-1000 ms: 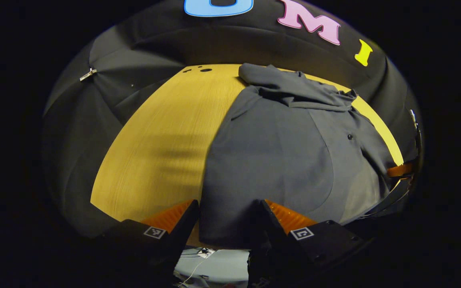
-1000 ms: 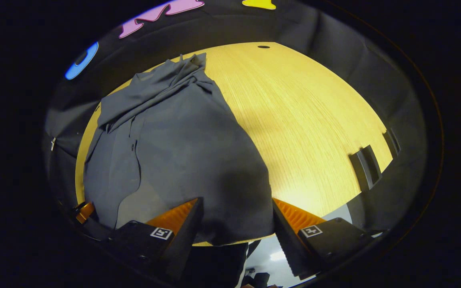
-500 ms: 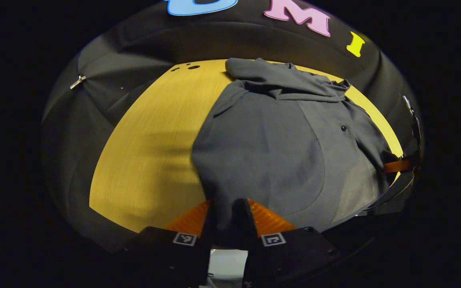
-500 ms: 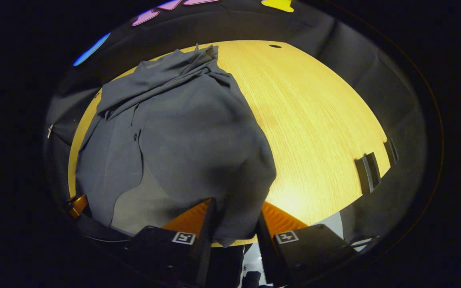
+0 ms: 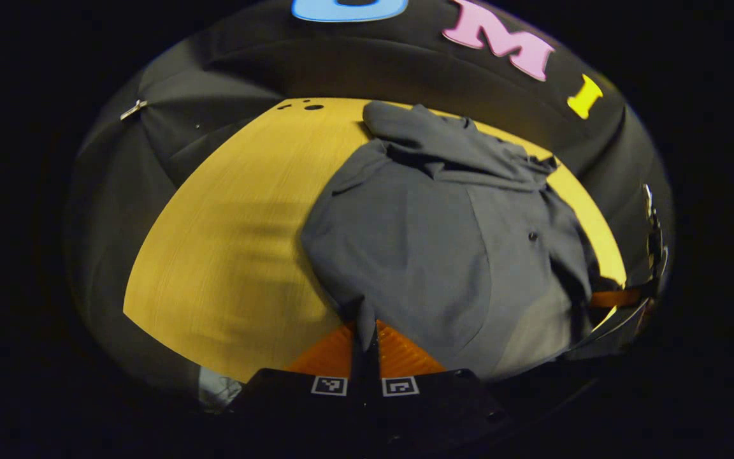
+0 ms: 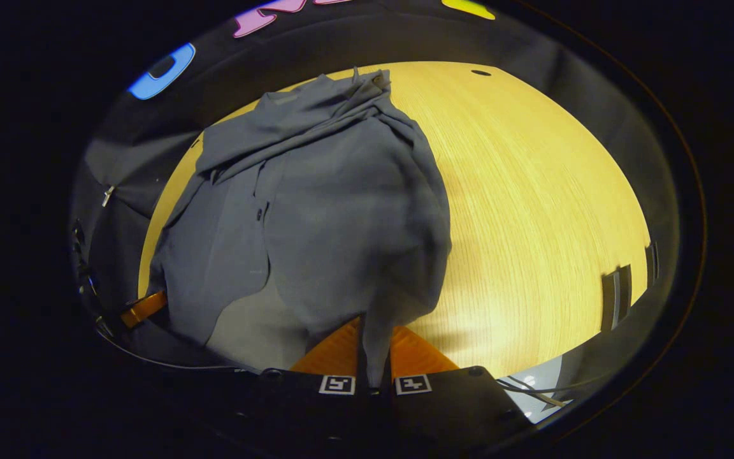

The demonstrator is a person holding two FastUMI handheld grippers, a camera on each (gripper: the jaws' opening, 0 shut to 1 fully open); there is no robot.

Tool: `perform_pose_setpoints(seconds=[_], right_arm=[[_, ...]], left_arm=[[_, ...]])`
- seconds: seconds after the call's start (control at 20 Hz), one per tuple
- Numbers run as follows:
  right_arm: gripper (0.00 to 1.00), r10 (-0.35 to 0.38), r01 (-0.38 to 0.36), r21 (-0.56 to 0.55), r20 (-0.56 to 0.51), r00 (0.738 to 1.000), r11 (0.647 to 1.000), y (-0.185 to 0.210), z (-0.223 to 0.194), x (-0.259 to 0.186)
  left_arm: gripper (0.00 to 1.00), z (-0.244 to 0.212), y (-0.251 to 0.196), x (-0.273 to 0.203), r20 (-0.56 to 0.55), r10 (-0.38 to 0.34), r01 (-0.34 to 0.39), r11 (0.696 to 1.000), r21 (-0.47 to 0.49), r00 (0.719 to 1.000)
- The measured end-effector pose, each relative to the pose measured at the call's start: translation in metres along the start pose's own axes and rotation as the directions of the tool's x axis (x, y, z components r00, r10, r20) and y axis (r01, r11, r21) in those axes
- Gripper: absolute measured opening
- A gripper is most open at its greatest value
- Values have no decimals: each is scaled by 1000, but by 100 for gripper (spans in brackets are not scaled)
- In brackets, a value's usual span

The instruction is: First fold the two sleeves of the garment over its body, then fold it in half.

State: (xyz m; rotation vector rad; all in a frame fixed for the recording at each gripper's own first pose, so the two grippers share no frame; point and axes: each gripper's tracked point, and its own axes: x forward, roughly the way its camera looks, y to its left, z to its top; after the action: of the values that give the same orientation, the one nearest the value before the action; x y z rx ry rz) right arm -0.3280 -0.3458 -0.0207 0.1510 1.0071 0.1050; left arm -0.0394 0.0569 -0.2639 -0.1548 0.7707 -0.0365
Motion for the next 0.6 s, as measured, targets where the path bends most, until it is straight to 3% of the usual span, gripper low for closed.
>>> perform_pose_setpoints(seconds=[0.1,0.15,0.2,0.35,0.6], right_arm=[[8,20,-20,-12,12,1000,1000,2,12,-5],[0,30,-30,-23,23,999,999,3,18,-6],[7,38,-37,-34,27,999,999,4,23,-7],[5,56,-55,-51,16,998,997,6,32,-6],[6,69,-68,-25,56,996,997,7,62,-16]], left_arm=[[6,12,-3,-8,25,-7,8,999,-32,1000],[6,18,-5,-10,34,-12,14,999,-50,999],[6,24,-8,-12,42,-20,23,997,-70,999],[6,37,-12,-14,49,-18,23,993,-112,999],[6,66,-24,-23,81,-23,31,995,-94,996]])
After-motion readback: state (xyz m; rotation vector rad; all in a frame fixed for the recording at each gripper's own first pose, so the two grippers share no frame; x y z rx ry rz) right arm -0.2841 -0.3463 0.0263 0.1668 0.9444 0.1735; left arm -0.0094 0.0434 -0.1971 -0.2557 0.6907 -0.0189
